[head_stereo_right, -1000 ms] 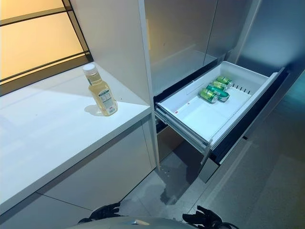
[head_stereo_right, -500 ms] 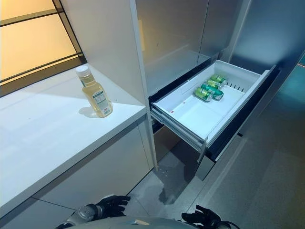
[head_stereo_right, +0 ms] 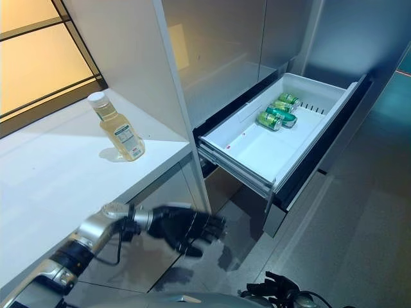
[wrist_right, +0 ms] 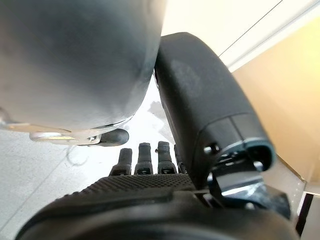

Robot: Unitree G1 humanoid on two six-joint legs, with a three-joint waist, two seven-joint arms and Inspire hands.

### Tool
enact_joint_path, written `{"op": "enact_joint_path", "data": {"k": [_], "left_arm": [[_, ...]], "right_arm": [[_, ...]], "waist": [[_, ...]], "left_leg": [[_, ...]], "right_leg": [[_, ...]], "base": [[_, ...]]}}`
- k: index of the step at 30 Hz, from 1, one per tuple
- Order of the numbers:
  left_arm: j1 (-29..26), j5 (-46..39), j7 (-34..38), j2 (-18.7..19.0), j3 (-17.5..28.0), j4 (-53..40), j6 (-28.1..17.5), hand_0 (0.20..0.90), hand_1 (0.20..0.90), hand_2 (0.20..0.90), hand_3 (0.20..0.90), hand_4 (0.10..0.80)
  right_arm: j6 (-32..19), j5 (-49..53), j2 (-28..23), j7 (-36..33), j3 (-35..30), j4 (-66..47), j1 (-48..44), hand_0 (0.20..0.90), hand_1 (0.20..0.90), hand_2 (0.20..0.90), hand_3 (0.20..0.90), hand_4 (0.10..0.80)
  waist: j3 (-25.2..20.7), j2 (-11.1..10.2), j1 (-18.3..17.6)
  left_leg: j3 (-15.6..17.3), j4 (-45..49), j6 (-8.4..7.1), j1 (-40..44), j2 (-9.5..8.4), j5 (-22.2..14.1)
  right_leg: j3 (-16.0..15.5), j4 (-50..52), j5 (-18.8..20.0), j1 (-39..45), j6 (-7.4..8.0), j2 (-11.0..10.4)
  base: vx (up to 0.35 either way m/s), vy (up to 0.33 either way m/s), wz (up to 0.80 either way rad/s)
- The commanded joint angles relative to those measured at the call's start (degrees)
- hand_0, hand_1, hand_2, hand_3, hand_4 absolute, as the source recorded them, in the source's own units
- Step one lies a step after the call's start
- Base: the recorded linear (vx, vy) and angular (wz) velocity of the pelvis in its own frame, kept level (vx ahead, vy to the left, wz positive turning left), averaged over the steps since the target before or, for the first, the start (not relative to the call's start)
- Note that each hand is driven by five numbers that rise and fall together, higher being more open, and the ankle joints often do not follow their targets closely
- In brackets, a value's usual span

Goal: Put drinks into fridge and close the fridge

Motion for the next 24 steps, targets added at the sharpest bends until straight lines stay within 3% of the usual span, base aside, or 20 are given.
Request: {"op": "enact_joint_path", "data": {"k": [1, 5, 8, 9, 11, 14, 16, 20, 24], "left_arm": [[-8.3, -18.9, 4.0, -1.0, 4.8, -7.5, -9.4, 0.900, 0.900, 0.900, 0.900, 0.800], [-10.6, -24.3, 12.0, 0.1, 8.0, -13.8, -17.9, 0.900, 0.900, 0.900, 0.900, 0.800], [-12.6, -24.4, 22.8, 1.4, 11.6, -17.2, -30.3, 0.900, 0.900, 0.900, 0.900, 0.800], [-12.9, -24.0, 26.2, 1.6, 13.0, -18.1, -32.4, 0.900, 0.900, 0.900, 0.900, 0.800], [-12.9, -16.9, 34.6, 1.2, 15.8, -19.0, -39.6, 0.900, 0.900, 0.900, 0.900, 0.800], [-11.7, -4.3, 47.5, 2.2, 19.6, -18.9, -47.3, 0.900, 0.900, 0.900, 0.900, 0.800], [-10.3, 1.8, 54.6, 0.9, 23.8, -18.9, -51.7, 0.900, 0.900, 0.900, 0.900, 0.800], [-7.7, 10.6, 63.8, -1.4, 27.0, -19.1, -56.7, 0.900, 0.900, 0.900, 0.900, 0.800], [-6.1, 17.0, 70.3, -2.9, 26.1, -19.0, -57.2, 0.900, 0.900, 0.900, 0.900, 0.800]], "right_arm": [[-2.8, -1.5, -0.5, -0.2, 1.2, 2.1, -1.1, 0.900, 0.900, 0.900, 0.900, 0.800], [-3.2, -1.5, 0.0, -0.7, 1.6, 2.2, 0.0, 0.900, 0.900, 0.900, 0.900, 0.800], [-3.1, -1.8, 0.5, -1.2, 2.0, 1.9, 1.1, 0.900, 0.900, 0.900, 0.900, 0.800], [-3.2, -2.0, 0.7, -1.3, 2.1, 1.9, 1.3, 0.900, 0.900, 0.900, 0.900, 0.800], [-3.5, -2.0, 1.0, -1.5, 2.4, 2.1, 1.7, 0.900, 0.900, 0.900, 0.900, 0.800], [-3.4, -1.8, 1.4, -1.9, 2.5, 1.9, 2.0, 0.900, 0.900, 0.900, 0.900, 0.800], [-4.2, -1.4, 1.8, -1.7, 2.7, 2.9, 1.9, 0.900, 0.900, 0.900, 0.900, 0.800], [-4.1, -0.8, 2.7, -1.7, 2.9, 3.4, 1.2, 0.900, 0.900, 0.900, 0.900, 0.800], [-3.5, -0.9, 3.2, -1.8, 2.9, 3.3, 0.5, 0.900, 0.900, 0.900, 0.900, 0.800]], "waist": [[-0.6, 1.0, -0.4], [-1.1, 0.8, -0.4], [-1.7, 0.5, -0.4], [-1.9, 0.4, -0.3], [-2.2, 0.0, 0.0], [-2.5, -0.4, 0.8], [-2.7, -1.1, 1.6], [-2.7, -2.0, 2.7], [-2.5, -2.3, 3.3]], "left_leg": [[0.3, 0.4, 2.20, 1.2, -1.53, -7.1], [-0.1, 0.4, 2.26, 1.9, -1.58, -7.5], [-0.3, 0.4, 2.29, 2.3, -1.64, -7.7], [-0.5, 0.4, 2.29, 2.4, -1.64, -7.8], [-0.7, 0.4, 2.18, 2.4, -1.60, -7.8], [-1.2, 0.4, 2.22, 2.5, -1.69, -7.7], [-1.7, 0.4, 2.15, 2.4, -1.67, -7.6], [-2.5, 0.5, 2.03, 2.2, -1.60, -7.4], [-2.9, 0.5, 2.09, 2.1, -1.56, -7.3]], "right_leg": [[-0.8, 5.3, -4.0, -1.4, 3.68, -0.1], [-0.9, 5.4, -4.5, -0.7, 3.47, -0.1], [-1.1, 5.2, -4.9, -0.2, 3.27, 0.0], [-1.2, 5.2, -5.0, 0.0, 3.18, 0.1], [-1.2, 5.2, -5.3, 0.1, 3.02, 0.2], [-1.4, 5.1, -5.6, 0.3, 2.79, 0.3], [-1.7, 5.2, -5.9, 0.4, 2.50, 0.4], [-2.3, 5.8, -6.4, 0.5, 2.05, 0.5], [-2.8, 6.5, -6.9, 0.3, 1.75, 0.5]], "base": [[0.047, 0.006, 0.03], [0.069, 0.004, -0.01], [0.063, 0.002, 0.00], [0.050, -0.002, 0.02], [0.037, -0.004, 0.01], [0.000, 0.000, 0.00], [0.009, -0.006, 0.02], [0.019, -0.016, 0.10], [0.008, 0.002, 0.10]]}}
